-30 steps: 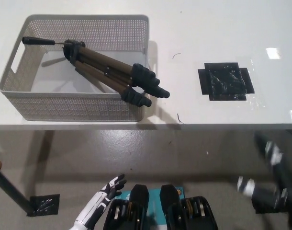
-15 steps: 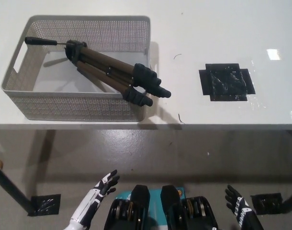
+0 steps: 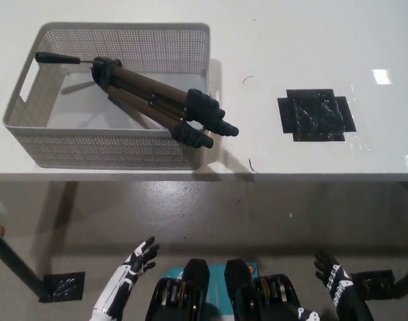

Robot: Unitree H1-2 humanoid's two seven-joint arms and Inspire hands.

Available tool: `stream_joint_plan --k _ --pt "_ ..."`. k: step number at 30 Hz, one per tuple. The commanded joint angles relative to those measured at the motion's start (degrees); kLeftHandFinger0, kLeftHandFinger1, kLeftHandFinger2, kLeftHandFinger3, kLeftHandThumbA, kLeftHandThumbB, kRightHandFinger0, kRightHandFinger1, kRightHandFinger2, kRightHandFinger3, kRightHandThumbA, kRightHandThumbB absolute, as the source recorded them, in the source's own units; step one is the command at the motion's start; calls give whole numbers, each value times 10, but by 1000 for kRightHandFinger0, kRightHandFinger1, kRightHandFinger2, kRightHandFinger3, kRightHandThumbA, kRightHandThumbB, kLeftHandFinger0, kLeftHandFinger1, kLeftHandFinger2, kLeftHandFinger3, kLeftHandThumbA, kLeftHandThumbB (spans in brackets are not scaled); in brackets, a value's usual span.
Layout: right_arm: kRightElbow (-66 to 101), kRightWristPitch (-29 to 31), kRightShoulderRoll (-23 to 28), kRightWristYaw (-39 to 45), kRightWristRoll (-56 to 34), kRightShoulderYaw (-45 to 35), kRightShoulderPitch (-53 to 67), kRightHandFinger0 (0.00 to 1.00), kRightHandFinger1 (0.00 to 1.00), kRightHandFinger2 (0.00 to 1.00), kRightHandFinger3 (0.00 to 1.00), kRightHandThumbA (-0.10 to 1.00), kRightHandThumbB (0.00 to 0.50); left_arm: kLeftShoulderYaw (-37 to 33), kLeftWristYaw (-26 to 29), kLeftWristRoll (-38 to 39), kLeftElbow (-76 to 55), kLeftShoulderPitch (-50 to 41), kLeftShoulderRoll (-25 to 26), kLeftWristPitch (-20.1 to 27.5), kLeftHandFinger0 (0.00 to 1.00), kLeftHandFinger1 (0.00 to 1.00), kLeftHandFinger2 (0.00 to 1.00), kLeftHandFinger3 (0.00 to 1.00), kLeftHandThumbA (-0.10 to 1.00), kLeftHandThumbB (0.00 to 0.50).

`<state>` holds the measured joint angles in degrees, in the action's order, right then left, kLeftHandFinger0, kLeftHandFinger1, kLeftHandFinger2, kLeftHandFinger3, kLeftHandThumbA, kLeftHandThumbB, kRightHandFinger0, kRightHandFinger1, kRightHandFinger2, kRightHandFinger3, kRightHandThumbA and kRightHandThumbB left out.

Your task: The robot uses its right hand to pick the tripod on the desk and places it into a rectangular container on the left.

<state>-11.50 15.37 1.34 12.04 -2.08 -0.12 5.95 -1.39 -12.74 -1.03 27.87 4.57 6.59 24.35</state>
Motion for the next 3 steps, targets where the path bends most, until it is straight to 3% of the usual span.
stream_joint_plan --k 1,3 --pt "1 32 4 8 -18 8 -15 1000 1000 1000 1000 1000 488 12 13 18 -9 9 1 26 1000 1000 1000 1000 1000 500" --pt "-2 30 4 6 -15 10 -19 1000 1000 1000 1000 1000 486 15 13 19 -9 10 2 26 1000 1000 1000 1000 1000 500"
